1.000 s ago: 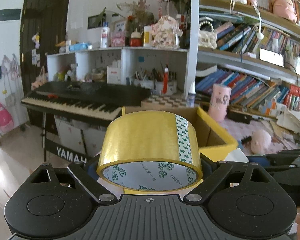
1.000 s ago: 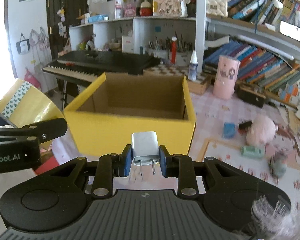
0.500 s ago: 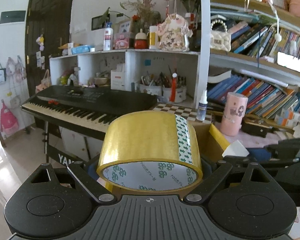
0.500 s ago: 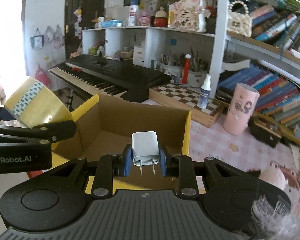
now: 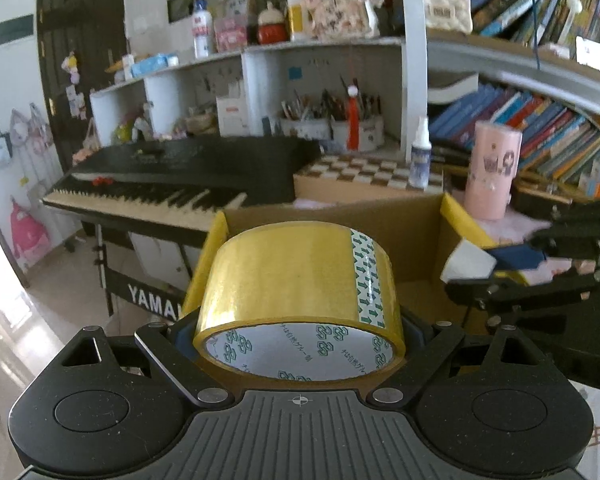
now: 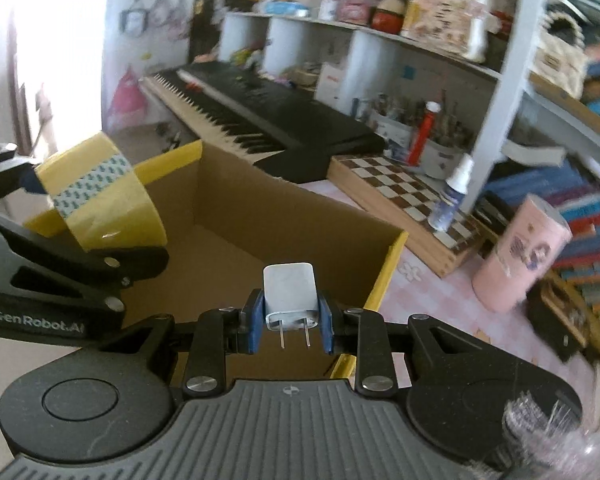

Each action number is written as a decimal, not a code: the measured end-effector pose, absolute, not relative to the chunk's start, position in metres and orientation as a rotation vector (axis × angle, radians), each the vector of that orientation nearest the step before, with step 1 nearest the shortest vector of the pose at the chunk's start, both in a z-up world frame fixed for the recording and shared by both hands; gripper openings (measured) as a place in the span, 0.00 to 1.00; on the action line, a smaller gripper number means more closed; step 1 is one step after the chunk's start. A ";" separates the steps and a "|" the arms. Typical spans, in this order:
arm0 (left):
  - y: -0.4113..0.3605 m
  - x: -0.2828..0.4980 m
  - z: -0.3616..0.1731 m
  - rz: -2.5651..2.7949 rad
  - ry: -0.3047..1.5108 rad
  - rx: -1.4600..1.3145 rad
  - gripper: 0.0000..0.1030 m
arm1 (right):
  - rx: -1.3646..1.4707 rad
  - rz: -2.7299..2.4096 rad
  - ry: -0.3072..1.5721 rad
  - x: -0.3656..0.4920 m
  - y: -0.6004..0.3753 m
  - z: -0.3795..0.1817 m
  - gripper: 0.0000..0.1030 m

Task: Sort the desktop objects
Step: 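Lower the tape and plug into the box and open both grippers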

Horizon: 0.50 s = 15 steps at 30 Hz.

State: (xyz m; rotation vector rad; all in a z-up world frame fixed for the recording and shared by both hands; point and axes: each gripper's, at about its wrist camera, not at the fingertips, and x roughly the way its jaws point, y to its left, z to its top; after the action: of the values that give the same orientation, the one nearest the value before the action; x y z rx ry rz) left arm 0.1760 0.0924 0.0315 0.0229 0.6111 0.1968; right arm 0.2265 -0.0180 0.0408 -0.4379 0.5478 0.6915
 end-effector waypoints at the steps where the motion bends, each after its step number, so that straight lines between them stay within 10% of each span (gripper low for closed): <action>1: 0.092 0.179 0.030 0.199 0.625 0.017 0.90 | -0.463 0.705 0.546 0.230 -0.016 0.040 0.25; 15: 0.085 0.200 0.007 0.215 0.767 0.037 0.90 | -0.777 0.888 0.573 0.264 0.003 0.010 0.25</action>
State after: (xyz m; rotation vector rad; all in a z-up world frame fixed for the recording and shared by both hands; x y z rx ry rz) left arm 0.2004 0.0851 0.0073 0.0367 0.7671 0.2155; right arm 0.2639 0.0031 0.0096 -0.7766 0.5729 0.8880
